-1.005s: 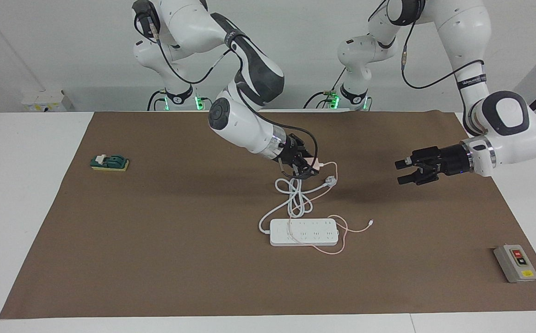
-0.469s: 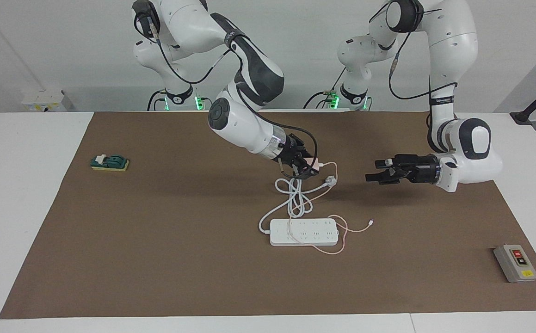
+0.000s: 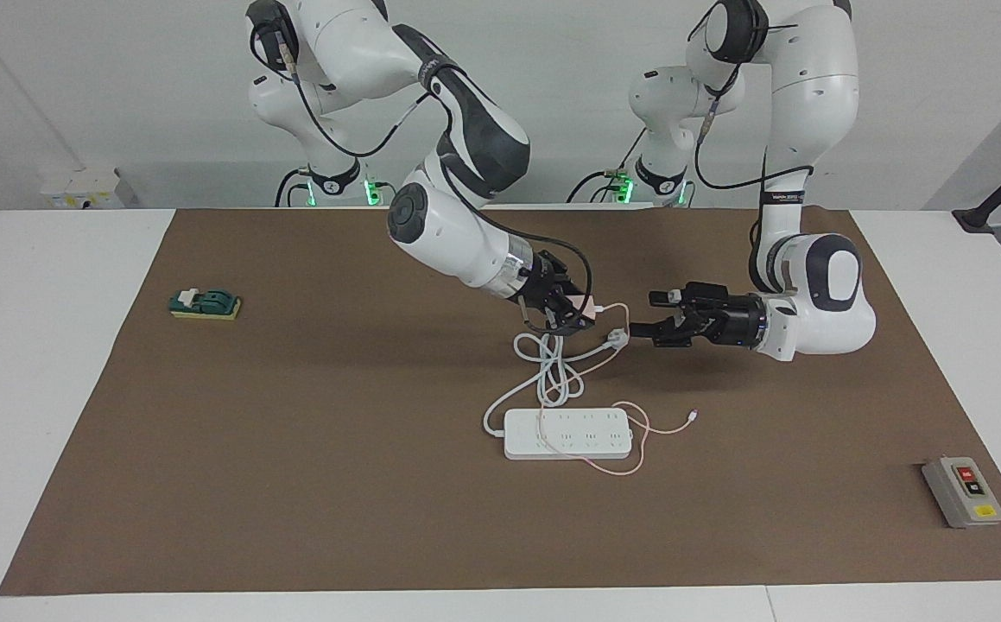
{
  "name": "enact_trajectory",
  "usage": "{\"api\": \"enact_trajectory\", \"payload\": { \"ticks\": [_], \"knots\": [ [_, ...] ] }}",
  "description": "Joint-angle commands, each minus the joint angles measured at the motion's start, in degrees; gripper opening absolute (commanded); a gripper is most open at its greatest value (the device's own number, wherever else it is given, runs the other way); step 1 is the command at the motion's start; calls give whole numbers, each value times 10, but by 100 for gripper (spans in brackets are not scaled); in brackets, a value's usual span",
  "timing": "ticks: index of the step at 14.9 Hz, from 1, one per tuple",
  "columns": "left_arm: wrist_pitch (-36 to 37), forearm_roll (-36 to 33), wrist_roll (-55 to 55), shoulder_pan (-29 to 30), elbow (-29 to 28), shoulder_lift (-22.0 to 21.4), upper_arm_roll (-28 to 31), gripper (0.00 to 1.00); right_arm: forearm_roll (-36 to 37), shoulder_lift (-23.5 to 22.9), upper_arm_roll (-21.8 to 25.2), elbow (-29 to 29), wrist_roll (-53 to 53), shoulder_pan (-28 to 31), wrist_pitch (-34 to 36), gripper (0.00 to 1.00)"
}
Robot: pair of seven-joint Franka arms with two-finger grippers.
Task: Plug charger into power strip
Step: 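Reach the left gripper toward the charger held by the right gripper, then grasp the charger with the left gripper while the right gripper releases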
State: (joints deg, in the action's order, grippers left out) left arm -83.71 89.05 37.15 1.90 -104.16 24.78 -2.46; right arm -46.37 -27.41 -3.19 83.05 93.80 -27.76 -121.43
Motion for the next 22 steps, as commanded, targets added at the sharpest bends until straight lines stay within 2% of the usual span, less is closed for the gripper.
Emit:
{"api": "enact_trajectory", "payload": {
  "ticks": [1,7,15,22],
  "knots": [
    [-16,-2,36,-14,-11,-1,8,100,-5,-1,-4,-5,9,7,0,0],
    [-73,-5,102,-71,-23,-2,9,100,-6,-1,-4,-5,9,8,0,0],
    [-22,-8,93,-73,-38,-9,8,100,-7,-1,-4,-5,9,7,-1,0],
    [-17,-8,72,-74,-68,-22,6,100,-8,-1,-4,-5,9,6,-1,0]
  ]
}}
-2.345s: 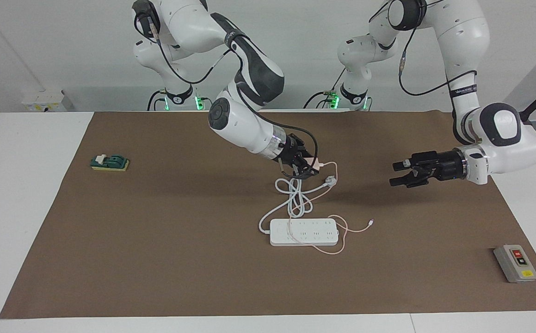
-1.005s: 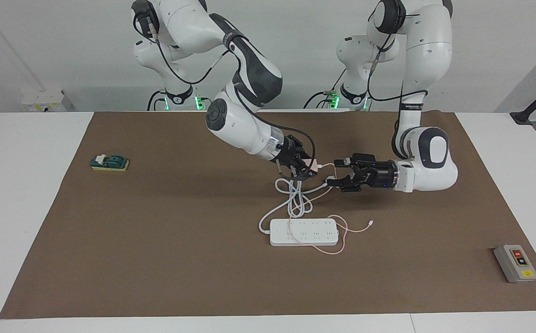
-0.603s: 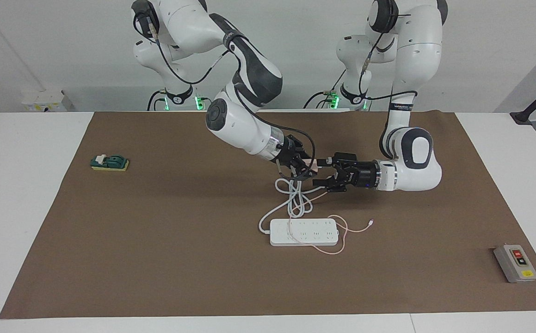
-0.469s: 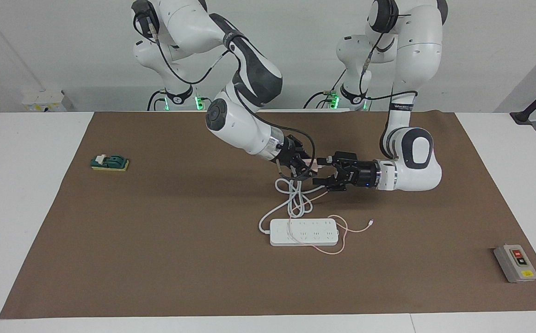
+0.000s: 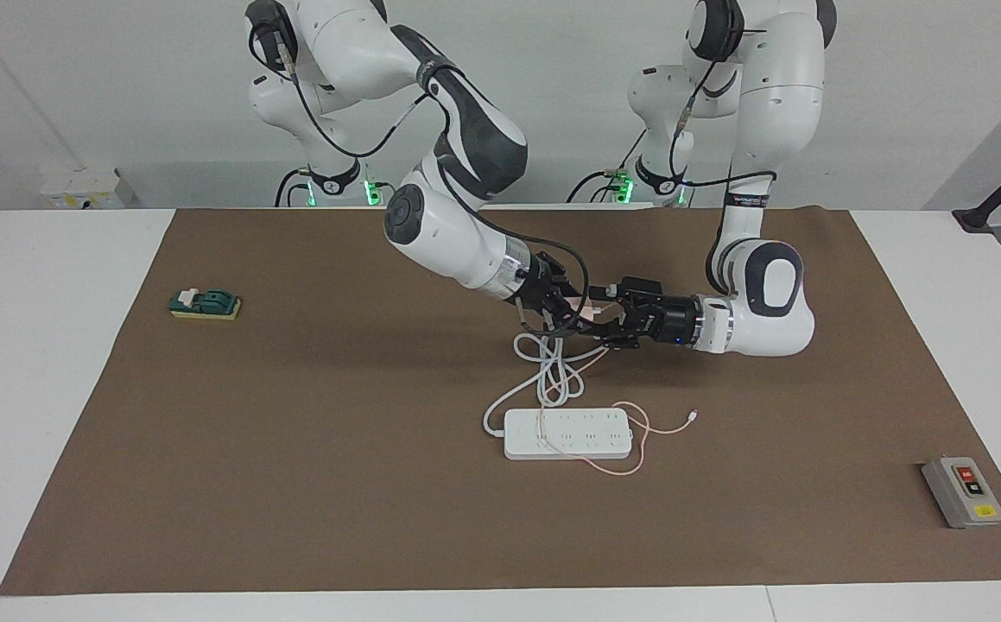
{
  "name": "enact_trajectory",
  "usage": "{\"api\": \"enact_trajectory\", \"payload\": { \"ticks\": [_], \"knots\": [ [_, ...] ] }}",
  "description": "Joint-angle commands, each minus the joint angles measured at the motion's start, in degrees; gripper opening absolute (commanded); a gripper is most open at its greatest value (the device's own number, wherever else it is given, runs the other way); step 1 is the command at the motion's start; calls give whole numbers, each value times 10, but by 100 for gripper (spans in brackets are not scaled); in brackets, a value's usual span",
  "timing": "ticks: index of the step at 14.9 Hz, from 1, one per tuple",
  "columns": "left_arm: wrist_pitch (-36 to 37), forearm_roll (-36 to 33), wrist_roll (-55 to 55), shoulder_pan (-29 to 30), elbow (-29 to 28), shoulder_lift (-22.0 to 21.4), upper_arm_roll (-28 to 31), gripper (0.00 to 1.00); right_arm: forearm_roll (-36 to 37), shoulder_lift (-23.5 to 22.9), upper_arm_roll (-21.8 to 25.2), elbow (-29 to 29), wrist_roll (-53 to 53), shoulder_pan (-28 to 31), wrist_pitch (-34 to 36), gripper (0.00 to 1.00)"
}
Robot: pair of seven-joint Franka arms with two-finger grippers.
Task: Plug charger into power strip
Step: 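Grasp the charger with the left gripper while the right gripper releases, then pull the charger back with the left gripper while the right gripper rises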
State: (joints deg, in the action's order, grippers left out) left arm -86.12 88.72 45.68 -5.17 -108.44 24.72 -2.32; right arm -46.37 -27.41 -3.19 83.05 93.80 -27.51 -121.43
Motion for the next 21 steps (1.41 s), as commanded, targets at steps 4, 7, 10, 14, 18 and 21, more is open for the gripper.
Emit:
{"api": "enact_trajectory", "payload": {
  "ticks": [4,7,10,14,18,21],
  "knots": [
    [13,-4,-38,-6,-25,-28,5,100,-8,-1,-4,-5,9,3,-2,0],
    [10,-4,-37,-7,-25,-28,5,94,-7,-1,-4,-5,9,3,-2,0],
    [6,-3,-35,-7,-25,-28,5,72,-7,-1,-4,-5,9,1,-2,0],
    [-4,-3,-33,-7,-24,-28,5,30,-7,-1,-4,-5,9,1,-2,0],
    [-5,-6,-32,-3,-21,-34,8,0,-7,-1,-4,-5,9,1,-2,0],
    [-5,-21,-32,2,-19,-39,9,0,-8,-1,-4,-5,10,1,-2,0]
  ]
}}
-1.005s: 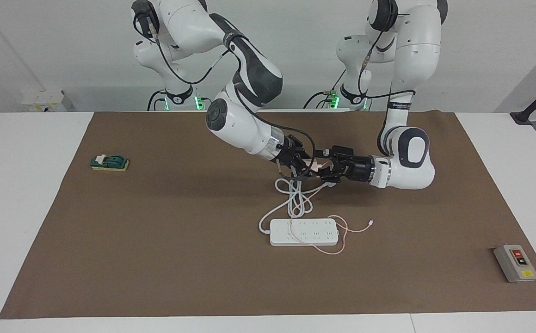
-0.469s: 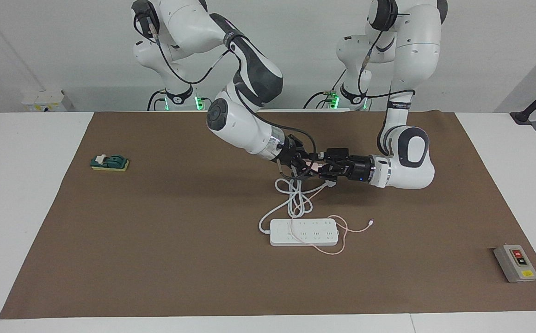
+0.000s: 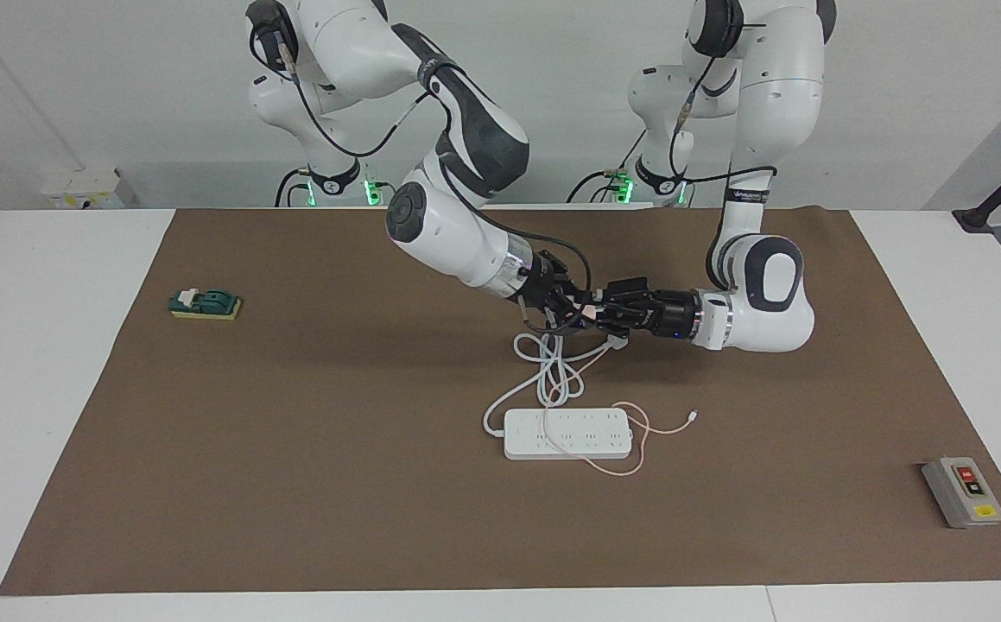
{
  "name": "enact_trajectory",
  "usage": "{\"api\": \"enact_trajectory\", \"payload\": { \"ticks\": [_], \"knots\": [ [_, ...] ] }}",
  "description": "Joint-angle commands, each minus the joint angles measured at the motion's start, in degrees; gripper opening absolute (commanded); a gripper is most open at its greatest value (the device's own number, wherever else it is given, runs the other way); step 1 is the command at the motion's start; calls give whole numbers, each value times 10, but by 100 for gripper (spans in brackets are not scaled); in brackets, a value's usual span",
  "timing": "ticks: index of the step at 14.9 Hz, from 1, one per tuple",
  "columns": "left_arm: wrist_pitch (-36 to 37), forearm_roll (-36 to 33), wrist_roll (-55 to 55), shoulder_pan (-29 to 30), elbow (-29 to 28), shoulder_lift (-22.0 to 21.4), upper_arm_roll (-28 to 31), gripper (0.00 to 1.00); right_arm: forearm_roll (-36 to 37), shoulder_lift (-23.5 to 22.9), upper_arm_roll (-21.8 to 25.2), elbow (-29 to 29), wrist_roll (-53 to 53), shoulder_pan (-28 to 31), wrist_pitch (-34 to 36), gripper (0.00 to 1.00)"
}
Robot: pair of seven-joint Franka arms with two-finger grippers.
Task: Plug charger into power strip
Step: 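Pull the charger back with the left gripper while the right gripper rises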
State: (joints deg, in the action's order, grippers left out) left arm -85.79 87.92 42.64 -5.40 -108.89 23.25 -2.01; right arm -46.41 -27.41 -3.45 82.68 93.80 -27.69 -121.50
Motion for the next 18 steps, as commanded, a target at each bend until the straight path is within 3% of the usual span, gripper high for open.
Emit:
{"api": "enact_trajectory", "payload": {
  "ticks": [1,4,9,14,18],
  "knots": [
    [-10,-13,-3,6,-15,-27,6,0,-8,-1,-1,-1,17,3,-2,98],
    [-10,-31,-7,7,-6,-34,12,0,-7,0,1,-1,24,5,-2,100],
    [-8,-168,-26,47,53,-40,34,0,-3,2,7,-9,25,22,3,100],
    [-4,-350,-32,100,209,6,34,0,58,36,14,-9,-10,94,41,100],
    [39,-508,-20,140,313,49,33,0,133,68,16,-9,-191,158,138,100]
  ]
}}
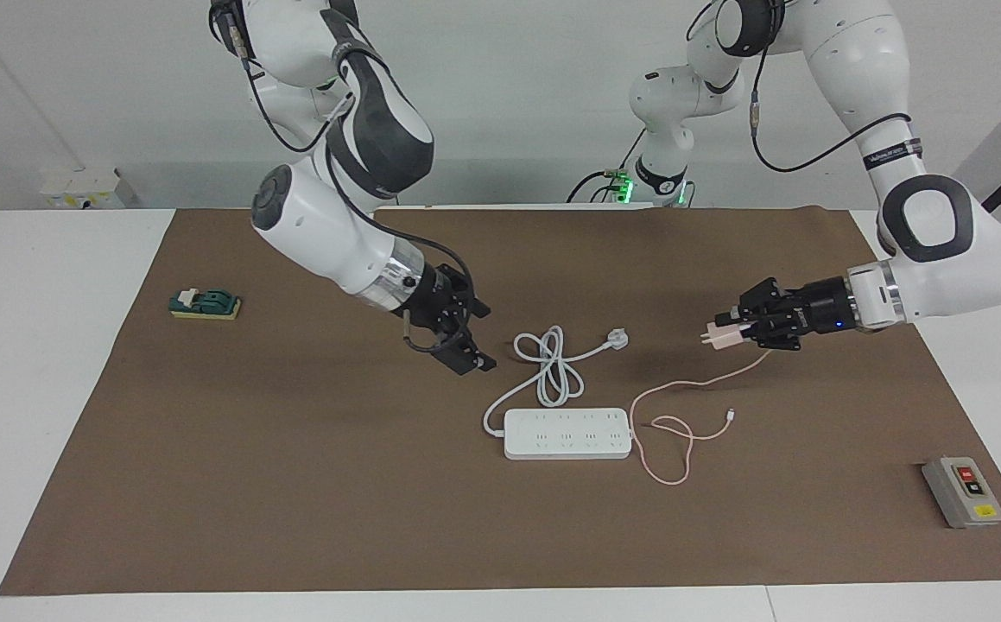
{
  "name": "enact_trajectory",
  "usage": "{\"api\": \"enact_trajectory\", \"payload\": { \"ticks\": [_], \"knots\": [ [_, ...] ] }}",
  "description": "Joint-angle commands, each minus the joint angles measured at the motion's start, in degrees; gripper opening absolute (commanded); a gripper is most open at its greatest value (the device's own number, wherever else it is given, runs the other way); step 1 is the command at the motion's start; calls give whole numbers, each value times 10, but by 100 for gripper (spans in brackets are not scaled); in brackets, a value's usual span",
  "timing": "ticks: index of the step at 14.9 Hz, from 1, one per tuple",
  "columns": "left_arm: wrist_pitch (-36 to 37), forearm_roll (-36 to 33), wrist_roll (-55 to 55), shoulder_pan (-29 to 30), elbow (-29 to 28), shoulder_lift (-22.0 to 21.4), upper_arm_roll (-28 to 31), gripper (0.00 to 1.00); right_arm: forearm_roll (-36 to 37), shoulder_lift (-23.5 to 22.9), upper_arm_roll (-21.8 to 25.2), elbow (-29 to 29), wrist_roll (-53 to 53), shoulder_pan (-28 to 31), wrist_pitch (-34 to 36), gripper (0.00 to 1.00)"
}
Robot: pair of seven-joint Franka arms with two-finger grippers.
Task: Plug charger into power strip
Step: 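Carry the charger to the strip socket while the right gripper withdraws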
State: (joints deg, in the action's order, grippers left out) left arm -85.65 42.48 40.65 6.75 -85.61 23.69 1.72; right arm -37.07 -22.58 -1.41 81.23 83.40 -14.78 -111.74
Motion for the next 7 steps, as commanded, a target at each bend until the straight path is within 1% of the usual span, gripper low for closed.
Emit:
{"api": "enact_trajectory", "payload": {
  "ticks": [1,3,5,7],
  "knots": [
    [39,-77,6,19,104,55,-4,0,65,29,-4,6,-150,43,67,100],
    [12,-119,37,7,116,63,-7,0,124,46,-4,6,-281,62,118,100],
    [-63,-142,49,-35,115,62,-5,0,194,61,-4,7,-412,75,149,100],
    [-133,-190,81,-77,115,63,-6,0,243,74,-4,9,-528,86,161,100]
  ]
}}
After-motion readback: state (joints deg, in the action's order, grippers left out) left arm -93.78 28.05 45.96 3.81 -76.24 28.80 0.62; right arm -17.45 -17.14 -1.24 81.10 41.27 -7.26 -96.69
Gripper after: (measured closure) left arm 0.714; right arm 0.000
